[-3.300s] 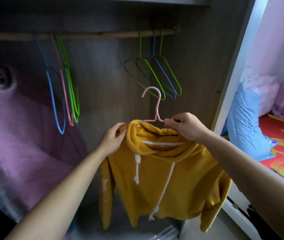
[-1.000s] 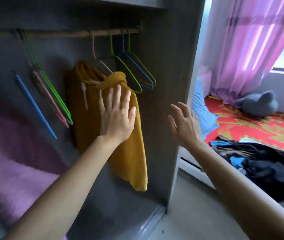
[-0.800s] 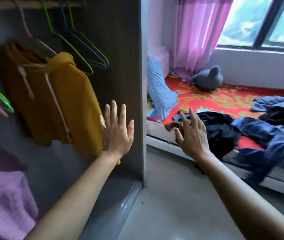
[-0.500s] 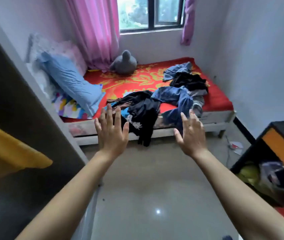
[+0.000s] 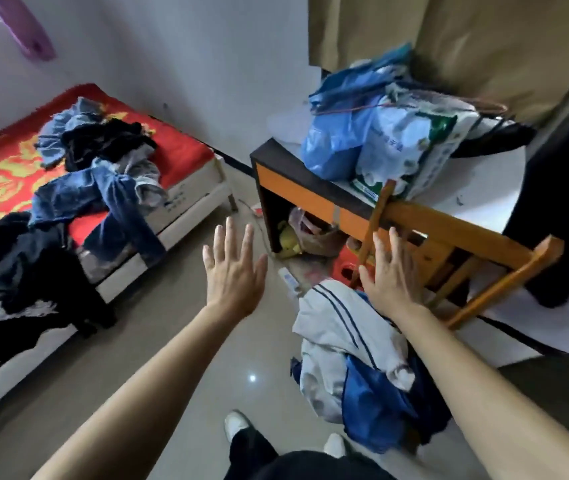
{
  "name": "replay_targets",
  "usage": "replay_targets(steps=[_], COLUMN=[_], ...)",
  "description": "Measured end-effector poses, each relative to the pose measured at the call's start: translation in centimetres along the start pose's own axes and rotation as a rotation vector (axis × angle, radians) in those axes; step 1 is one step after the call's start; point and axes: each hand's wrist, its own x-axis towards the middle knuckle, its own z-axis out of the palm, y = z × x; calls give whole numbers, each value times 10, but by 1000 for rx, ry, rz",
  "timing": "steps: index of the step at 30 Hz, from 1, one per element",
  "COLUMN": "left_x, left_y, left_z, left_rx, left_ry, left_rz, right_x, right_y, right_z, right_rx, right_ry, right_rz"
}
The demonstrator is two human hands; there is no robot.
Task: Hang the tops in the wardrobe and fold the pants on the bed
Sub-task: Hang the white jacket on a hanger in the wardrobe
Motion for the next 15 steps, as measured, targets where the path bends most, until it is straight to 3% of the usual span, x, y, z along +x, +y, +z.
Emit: replay_targets(steps=[8,15], left_x=[31,39], left_y=[75,101], left_z=[93,220], left_rx=[-11,53], left_ry=[-267,-654], left_rz=[249,454], right_x=[-61,-110], right_y=[98,137], right_z=[43,111], right_rx=[49,281], right_ry=[-133,-329], right_rz=[438,777])
